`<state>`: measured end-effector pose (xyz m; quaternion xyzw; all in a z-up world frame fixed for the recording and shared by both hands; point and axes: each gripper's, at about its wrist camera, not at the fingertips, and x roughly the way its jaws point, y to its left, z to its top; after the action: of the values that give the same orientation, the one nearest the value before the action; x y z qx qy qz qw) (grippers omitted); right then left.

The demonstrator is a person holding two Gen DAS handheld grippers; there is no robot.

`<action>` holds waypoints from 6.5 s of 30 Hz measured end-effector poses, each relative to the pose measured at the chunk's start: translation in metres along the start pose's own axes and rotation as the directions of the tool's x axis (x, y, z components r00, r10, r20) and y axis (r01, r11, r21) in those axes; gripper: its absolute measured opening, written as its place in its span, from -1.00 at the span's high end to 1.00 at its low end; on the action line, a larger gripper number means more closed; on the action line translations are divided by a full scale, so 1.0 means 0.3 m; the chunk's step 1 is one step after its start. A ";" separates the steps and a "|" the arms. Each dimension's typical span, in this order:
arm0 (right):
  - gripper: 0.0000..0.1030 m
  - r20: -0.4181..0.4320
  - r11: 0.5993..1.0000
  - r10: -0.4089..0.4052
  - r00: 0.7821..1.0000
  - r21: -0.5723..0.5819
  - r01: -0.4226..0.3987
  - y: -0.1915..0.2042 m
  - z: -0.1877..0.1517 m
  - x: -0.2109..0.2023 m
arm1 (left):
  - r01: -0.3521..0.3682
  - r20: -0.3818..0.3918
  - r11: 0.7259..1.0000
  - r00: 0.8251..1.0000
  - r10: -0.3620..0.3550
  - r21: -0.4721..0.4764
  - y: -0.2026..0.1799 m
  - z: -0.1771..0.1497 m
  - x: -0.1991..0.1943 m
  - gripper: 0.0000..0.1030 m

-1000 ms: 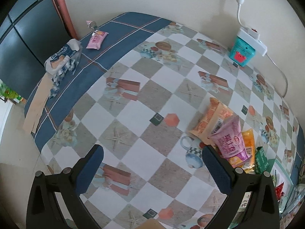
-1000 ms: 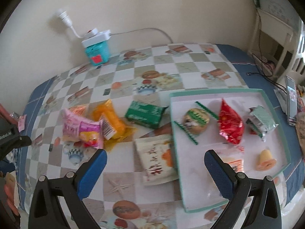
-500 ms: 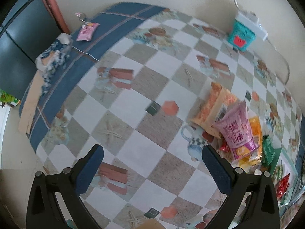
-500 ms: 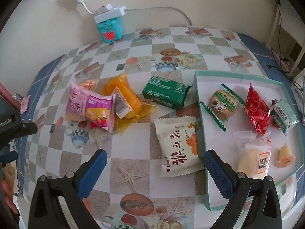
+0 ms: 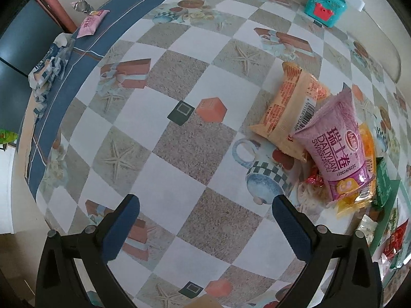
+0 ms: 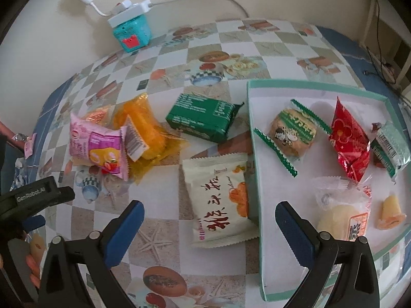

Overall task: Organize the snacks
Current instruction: 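Move both tools back over the remaining snacks, then position the left tool over the pink Daliyuan bag while the right tool nears the white pastry pack, then grasp the pink Daliyuan bag with the left tool while the right tool grasps the white pastry pack, then carry the pink bag with the left tool while the right tool carries the white pack over the tray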

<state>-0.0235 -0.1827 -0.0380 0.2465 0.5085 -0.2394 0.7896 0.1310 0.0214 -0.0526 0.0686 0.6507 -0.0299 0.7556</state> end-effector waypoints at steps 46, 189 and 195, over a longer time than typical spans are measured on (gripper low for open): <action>-1.00 -0.039 0.993 0.029 0.999 -0.115 -0.033 0.083 -0.009 0.063 | 0.022 0.007 0.999 1.000 -0.022 -0.032 0.083 0.060 -0.049 -0.99; -0.08 0.125 0.829 -0.372 0.920 0.490 0.269 -0.722 -0.033 -0.329 | 0.326 0.138 0.843 0.898 -0.418 0.428 -0.587 -0.287 -0.448 0.07; -0.08 0.108 0.811 -0.403 0.909 0.503 0.300 -0.761 -0.038 -0.314 | 0.285 0.120 0.816 0.912 -0.392 0.503 -0.691 -0.369 -0.419 0.07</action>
<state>-0.2096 -0.3380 0.0115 0.3070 0.3847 -0.5238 0.6952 -0.0242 -0.1733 0.0421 0.1301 0.5381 -0.3303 0.7645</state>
